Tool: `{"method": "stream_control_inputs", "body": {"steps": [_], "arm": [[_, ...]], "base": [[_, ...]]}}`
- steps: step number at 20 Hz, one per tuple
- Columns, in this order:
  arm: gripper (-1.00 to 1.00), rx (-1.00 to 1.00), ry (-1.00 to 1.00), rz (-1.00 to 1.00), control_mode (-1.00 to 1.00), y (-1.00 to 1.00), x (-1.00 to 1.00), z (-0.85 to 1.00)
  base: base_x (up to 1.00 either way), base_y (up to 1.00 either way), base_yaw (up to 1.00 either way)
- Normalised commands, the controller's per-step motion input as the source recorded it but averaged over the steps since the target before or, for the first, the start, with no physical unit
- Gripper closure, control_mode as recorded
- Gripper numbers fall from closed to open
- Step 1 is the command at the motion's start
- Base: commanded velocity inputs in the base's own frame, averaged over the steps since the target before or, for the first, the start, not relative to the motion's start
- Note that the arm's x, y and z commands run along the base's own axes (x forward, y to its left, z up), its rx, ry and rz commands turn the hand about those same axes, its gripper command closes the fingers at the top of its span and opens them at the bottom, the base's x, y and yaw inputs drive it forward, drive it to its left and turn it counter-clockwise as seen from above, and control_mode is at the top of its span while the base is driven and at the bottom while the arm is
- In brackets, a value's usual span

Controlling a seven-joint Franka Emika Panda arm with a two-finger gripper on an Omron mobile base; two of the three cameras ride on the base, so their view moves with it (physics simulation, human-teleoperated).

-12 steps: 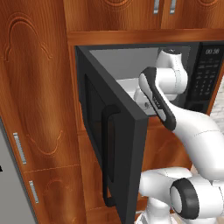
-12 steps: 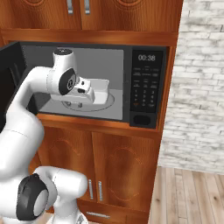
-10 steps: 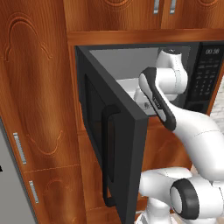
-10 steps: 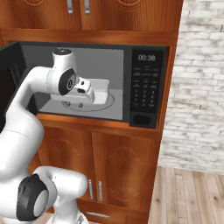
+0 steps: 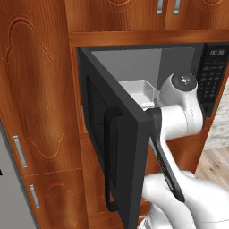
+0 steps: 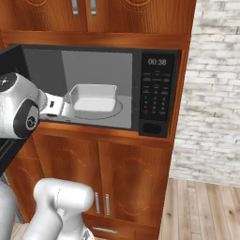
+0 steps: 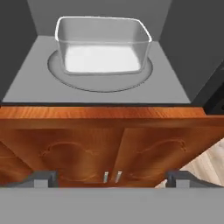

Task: Close the microwave door.

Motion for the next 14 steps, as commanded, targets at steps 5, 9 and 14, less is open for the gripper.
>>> {"method": "stream_control_inputs", "body": {"steps": [5,9,14], "arm": [[-1.0,-0.08,-0.58,0.0,-1.0,0.09,-0.98,0.02],[-1.0,0.04,-0.23,0.0,-1.0,-0.4,-0.89,0.02],[-1.0,0.01,-0.17,0.0,-1.0,-0.04,-0.93,0.0]], "base": [[0.0,0.0,0.0],[0.0,0.0,0.0],[0.0,0.0,0.0]]}}
